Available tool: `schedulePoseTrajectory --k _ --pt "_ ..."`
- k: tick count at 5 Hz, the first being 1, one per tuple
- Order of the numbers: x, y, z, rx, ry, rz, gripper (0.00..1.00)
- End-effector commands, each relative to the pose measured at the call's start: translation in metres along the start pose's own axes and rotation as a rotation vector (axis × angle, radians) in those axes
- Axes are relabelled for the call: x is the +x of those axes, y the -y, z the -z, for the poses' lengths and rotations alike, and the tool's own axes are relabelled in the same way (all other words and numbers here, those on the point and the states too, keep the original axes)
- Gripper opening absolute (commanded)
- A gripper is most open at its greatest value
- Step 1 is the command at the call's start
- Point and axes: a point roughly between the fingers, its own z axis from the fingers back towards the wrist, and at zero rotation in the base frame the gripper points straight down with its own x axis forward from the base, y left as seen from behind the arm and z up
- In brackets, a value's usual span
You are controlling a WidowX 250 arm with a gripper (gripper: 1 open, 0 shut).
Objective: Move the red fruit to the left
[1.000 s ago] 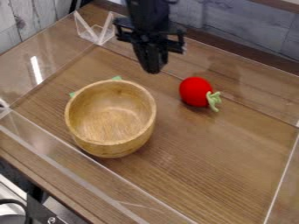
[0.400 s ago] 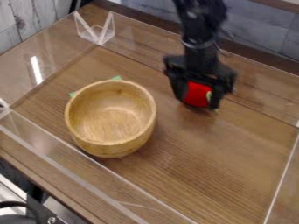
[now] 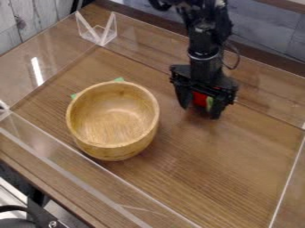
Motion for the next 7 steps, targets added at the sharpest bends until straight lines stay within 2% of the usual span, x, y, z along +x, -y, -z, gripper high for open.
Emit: schedulePoseTrajectory --k 1,2,4,5,6,7 --pt "0.019 -0.011 -0.024 -0.01 0.065 0.041 1.0" --pt "0.019 -0.019 -0.038 -0.027 0.064 0.078 1.0" --pt "0.022 -0.006 -0.051 -0.018 0.071 0.072 1.0" --pt "0.021 -0.002 -0.035 -0.012 0.07 0.061 1.0" --pt "0.018 -0.001 -0.017 -0.001 0.056 0.053 1.0" --pt "0.024 0.001 -0.021 -0.009 0.051 0.1 1.0"
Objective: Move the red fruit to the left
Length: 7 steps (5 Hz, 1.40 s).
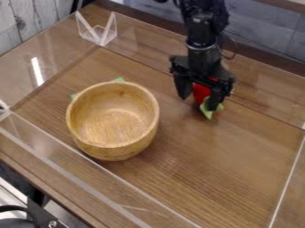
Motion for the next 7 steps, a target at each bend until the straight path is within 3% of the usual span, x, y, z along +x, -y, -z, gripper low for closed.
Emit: schedulePoseTrajectory --k 1,3,5,7 --pt "0.018 0.003 -0.018 -0.002 0.051 0.064 1.0" --pt "-0.001 -0.011 -0.013 0.011 0.046 0.012 1.0" --pt "0.024 0.005 -0.041 0.002 0.066 -0.029 1.0" --pt "0.03 0.01 -0.048 0.004 0.049 0.019 1.0"
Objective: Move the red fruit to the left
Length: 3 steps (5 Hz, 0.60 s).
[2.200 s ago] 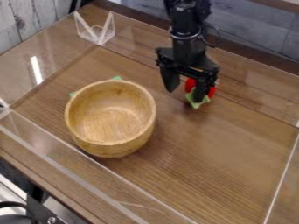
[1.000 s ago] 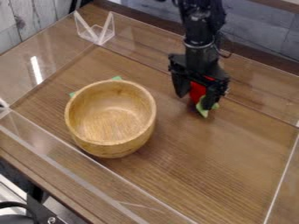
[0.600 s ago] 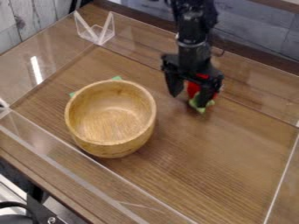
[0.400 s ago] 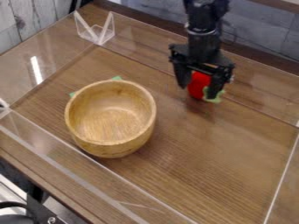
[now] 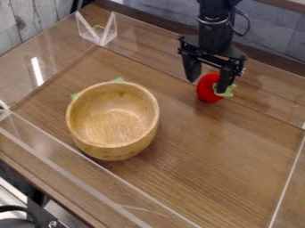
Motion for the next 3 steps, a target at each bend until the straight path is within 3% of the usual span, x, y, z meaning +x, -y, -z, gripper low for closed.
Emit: schedulePoseTrajectory --k 1,2,3 --pt "0.016 0.003 -0.012 0.005 0.076 0.028 0.0" --pt "0.012 0.0 -0.021 0.007 0.074 0.006 0.0" --pt "0.006 -0.005 -0.048 -0.008 0.093 -0.022 0.0"
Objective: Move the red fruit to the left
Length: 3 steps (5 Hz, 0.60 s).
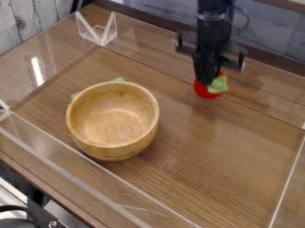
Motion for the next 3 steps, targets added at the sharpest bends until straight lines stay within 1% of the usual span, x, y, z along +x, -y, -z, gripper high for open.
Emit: schedulePoseTrajectory --k 1,2,3 --pt "0.006 -0.01 -0.05 -0.022 0.105 0.056 0.0" --pt "-0.011 -0.031 -0.06 -0.027 0.097 0.104 0.0" --pt "-0.029 -0.051 -0.058 -0.021 0.081 0.128 0.0"
